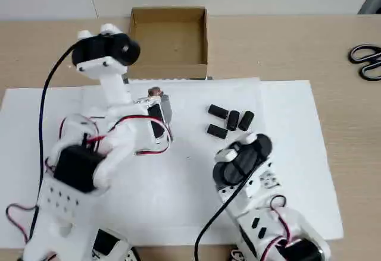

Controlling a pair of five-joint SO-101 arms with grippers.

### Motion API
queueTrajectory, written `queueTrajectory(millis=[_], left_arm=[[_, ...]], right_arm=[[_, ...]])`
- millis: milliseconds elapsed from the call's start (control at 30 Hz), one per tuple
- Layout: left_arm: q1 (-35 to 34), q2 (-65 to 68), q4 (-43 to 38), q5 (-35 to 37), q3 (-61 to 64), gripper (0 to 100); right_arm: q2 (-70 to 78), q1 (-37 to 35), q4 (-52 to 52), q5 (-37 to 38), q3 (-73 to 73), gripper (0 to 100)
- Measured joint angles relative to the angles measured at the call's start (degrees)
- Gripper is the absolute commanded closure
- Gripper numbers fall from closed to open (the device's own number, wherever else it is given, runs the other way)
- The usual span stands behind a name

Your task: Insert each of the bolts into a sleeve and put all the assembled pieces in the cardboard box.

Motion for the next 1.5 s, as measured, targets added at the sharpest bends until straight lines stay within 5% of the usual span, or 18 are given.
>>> queueTrajectory(millis=[433,767,1500], left_arm=[[0.0,-34.5,-29.9,4.6,40.4,99],[5.2,-52.4,-30.8,4.6,52.0,99],[9.8,-54.0,-29.4,4.6,52.1,99]], right_arm=[[-0.5,-5.3,-11.3,-10.5,7.0,99.6],[-0.5,-11.0,-11.3,-10.7,8.3,99.6],[-0.5,-13.7,-12.7,-10.7,9.8,99.6]])
